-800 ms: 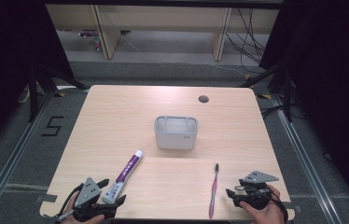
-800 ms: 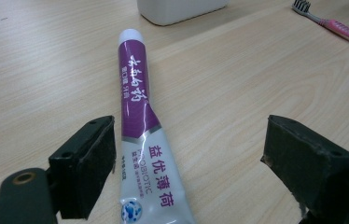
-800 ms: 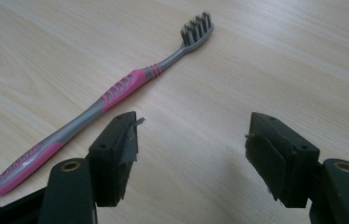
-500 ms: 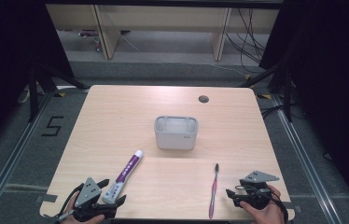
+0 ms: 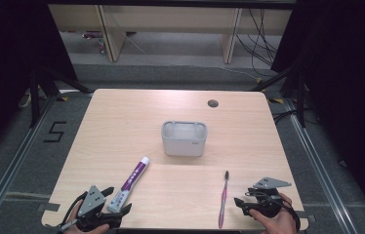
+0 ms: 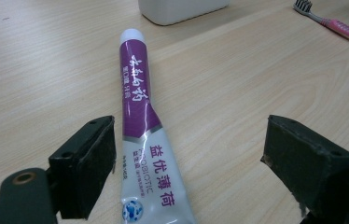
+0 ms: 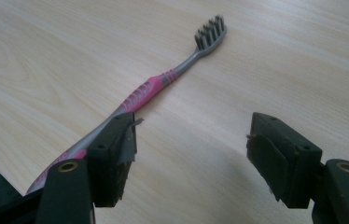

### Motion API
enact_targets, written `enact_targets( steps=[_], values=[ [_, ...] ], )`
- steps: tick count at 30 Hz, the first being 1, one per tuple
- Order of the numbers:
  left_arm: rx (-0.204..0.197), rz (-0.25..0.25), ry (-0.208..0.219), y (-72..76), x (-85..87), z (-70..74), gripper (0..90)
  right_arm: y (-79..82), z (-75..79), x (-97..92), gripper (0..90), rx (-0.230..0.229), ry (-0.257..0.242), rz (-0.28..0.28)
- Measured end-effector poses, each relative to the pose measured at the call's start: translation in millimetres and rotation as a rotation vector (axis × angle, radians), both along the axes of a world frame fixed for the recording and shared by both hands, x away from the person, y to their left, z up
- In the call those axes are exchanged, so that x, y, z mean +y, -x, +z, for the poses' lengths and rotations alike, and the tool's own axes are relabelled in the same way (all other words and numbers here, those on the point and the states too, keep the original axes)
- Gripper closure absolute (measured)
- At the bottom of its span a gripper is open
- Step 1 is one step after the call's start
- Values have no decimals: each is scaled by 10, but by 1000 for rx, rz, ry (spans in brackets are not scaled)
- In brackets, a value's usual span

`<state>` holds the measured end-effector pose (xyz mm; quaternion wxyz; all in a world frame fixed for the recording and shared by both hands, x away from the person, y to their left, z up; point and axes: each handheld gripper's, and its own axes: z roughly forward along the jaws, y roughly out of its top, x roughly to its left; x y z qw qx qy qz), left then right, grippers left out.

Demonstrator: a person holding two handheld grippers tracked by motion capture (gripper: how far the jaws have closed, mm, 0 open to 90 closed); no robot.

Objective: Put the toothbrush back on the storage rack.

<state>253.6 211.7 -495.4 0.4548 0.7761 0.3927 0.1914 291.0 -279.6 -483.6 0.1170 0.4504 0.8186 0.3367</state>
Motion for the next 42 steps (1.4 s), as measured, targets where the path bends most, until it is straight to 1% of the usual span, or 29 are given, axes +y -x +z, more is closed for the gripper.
enact_targets(
  steps=[1,2,3,4,5,6,7,8,9,10,13,14,15,16,21,22,24,25,26,27,29,30,31,32,34,35,36,38,42],
  values=[
    [0,0,0,0,0,0,164,0,0,0,335,0,0,0],
    [0,2,2,0,-1,-1,164,-4,18,50,335,19,0,-5],
    [-1,1,2,-1,-1,-1,164,-6,17,61,335,4,9,-4],
    [0,2,3,-1,-3,-1,164,8,34,89,334,35,2,-20],
    [1,0,0,0,-3,-1,163,7,44,108,334,45,2,-12],
    [2,-1,0,0,-4,-2,164,-15,32,111,334,13,9,8],
    [2,-2,-1,-1,-4,-4,164,-12,44,126,334,31,12,6],
    [3,-2,-1,-1,-3,-4,164,-22,27,151,334,11,5,11],
    [2,-1,0,-1,-2,-4,164,-16,40,178,333,37,2,1],
    [2,1,2,-1,-2,-3,164,-34,38,185,333,32,13,18],
    [6,1,-6,2,1,-1,164,-43,43,227,331,38,15,18],
    [6,5,-8,0,-1,-4,163,-53,36,253,330,24,30,16],
    [6,7,-7,0,-2,-3,163,-57,48,255,329,28,55,21],
    [5,10,-3,0,-5,-2,164,-54,61,272,329,46,61,14],
    [6,10,-4,0,-3,-3,164,-78,61,318,332,53,71,26],
    [6,6,-7,-1,-3,-2,164,-97,47,352,337,67,82,37],
    [6,7,-6,-1,-4,-3,164,-95,44,390,338,91,74,24],
    [6,8,-6,-1,-3,-2,164,-121,31,382,339,70,93,52],
    [6,8,-5,-1,-4,-2,164,-125,16,402,341,63,81,48],
    [5,6,-7,0,-1,-1,164,-145,20,396,342,51,107,76],
    [4,4,-3,-3,-1,-3,163,-140,32,432,345,86,108,56],
    [5,8,-5,0,-3,-1,164,-141,30,446,349,90,106,49],
    [6,5,-8,1,-2,0,163,-139,20,467,353,82,105,45],
    [5,4,-8,2,-2,0,164,-156,25,463,358,81,125,70],
    [5,3,-10,0,-2,-1,164,-164,31,490,372,84,133,68],
    [6,4,-10,0,-2,-2,164,-175,32,492,375,80,148,86],
    [7,5,-10,1,-4,-2,164,-177,20,513,378,69,148,77],
    [6,1,-8,-2,-4,-5,164,-186,31,521,387,73,166,92],
    [5,1,-9,-1,-3,-4,164,-193,32,566,400,90,152,89]
  ],
)
